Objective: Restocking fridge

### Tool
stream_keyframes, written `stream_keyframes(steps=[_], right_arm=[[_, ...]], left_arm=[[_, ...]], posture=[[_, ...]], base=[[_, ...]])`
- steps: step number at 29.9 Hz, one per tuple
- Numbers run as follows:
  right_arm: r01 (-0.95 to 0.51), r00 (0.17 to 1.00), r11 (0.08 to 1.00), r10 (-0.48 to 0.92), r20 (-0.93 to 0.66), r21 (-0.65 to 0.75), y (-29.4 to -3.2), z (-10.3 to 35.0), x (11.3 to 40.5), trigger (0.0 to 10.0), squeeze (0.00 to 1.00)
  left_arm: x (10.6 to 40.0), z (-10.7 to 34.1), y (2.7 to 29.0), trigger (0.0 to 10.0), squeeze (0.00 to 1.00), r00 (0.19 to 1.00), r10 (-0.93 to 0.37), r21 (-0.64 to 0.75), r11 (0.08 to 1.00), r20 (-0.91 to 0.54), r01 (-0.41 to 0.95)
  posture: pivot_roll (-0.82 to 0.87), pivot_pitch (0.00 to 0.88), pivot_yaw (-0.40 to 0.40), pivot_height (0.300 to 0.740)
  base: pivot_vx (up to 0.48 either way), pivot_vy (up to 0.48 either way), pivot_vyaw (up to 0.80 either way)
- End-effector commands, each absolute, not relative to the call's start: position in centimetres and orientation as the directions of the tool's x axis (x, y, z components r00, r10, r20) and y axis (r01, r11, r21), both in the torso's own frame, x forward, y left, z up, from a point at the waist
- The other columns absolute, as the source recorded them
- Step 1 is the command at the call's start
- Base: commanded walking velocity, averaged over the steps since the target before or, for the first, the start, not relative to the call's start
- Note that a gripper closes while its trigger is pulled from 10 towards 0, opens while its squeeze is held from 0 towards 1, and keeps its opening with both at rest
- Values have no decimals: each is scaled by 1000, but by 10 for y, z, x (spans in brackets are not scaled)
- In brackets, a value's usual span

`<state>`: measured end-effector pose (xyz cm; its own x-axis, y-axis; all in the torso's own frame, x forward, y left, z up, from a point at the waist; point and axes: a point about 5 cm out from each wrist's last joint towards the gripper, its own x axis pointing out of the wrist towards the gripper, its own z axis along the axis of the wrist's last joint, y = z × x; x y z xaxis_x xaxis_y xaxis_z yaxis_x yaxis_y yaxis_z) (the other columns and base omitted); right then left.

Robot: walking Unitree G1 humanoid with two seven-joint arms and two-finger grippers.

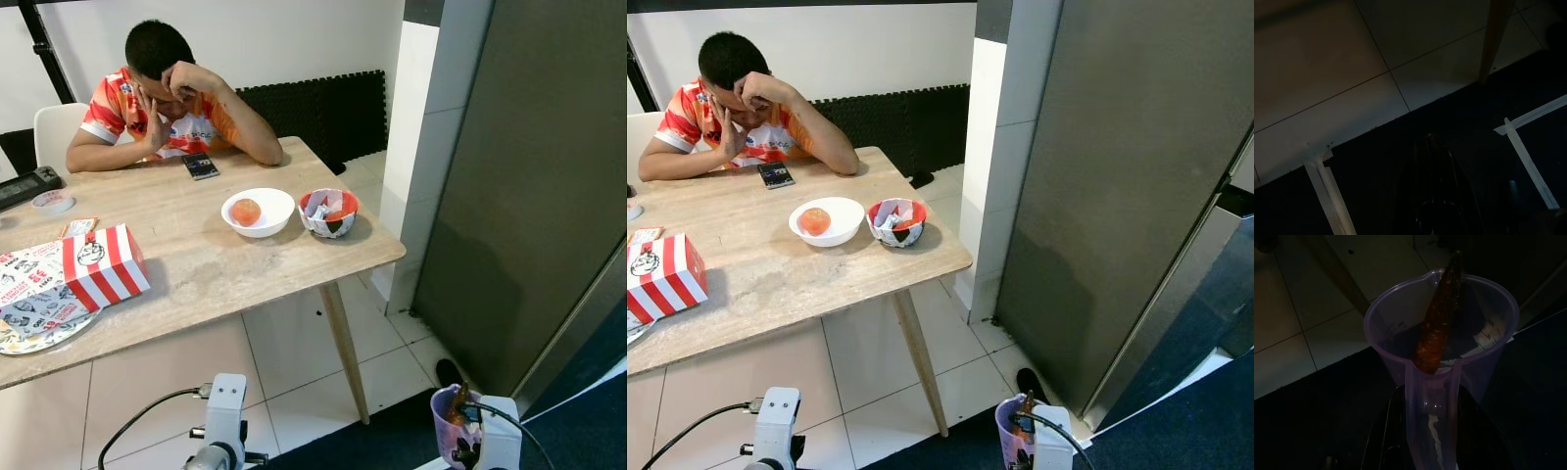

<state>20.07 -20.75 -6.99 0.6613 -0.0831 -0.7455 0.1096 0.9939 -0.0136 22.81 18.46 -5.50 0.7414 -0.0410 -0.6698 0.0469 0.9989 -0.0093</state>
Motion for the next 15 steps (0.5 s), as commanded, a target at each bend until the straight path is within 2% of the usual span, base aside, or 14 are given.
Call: stream_keyframes(steps=[1,8,15], right_arm=[[111,668,994,-84,-739,-13,-209,-68,204,10000,0],[111,668,994,-88,-738,-18,-212,-68,203,10000,0],[114,666,993,-91,-741,-20,-213,-68,201,10000,0]], left_arm=[[223,-58,183,10000,0,733,-43,-16,999,-679,44],[223,-59,181,10000,0,731,-50,-18,999,-680,51],[223,-59,180,10000,0,731,-56,-21,998,-680,57]], posture=[[-31,0,-20,740],[-36,0,-19,740],[-36,3,-18,740]], base=[[0,0,0],[0,-235,0],[0,-417,0]])
